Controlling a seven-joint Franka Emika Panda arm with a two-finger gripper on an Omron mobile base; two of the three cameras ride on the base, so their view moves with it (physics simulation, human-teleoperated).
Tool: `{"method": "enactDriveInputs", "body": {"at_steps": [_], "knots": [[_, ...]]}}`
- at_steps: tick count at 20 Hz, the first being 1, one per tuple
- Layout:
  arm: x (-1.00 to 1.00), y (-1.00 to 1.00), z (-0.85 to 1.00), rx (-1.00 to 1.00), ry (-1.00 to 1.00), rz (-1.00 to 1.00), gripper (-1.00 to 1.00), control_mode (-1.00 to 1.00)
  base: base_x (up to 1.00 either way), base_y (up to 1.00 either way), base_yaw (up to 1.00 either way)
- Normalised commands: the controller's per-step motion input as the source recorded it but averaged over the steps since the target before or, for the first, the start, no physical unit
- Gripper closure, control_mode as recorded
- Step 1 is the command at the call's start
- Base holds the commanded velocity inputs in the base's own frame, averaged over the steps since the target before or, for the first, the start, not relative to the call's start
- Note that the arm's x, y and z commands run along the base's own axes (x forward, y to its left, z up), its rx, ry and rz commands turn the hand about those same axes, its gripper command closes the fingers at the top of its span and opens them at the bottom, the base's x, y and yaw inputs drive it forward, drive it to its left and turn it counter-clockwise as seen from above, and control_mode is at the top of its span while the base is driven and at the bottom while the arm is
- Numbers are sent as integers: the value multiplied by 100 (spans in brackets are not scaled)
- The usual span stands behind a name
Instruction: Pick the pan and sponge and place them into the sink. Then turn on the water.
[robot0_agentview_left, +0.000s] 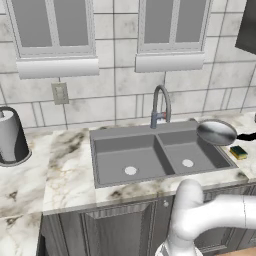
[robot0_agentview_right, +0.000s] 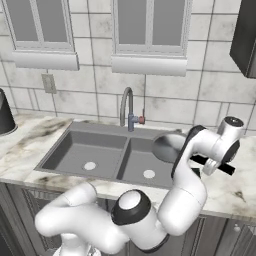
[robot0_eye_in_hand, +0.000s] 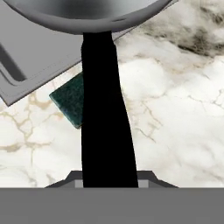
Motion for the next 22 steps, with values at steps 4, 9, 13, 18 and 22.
{"method": "enactDriveInputs", "body": {"at_steps": [4,9,13,18,22], "knots": [[-24,40,0,-5,-10,0,100,-100,0,0,0],[-2,32,16,-4,-9,-3,100,-100,0,0,0],[0,44,3,0,-2,-4,100,-100,0,0,0],[0,53,0,0,0,0,100,-100,0,0,0],[0,56,0,0,0,0,100,-100,0,0,0]]}}
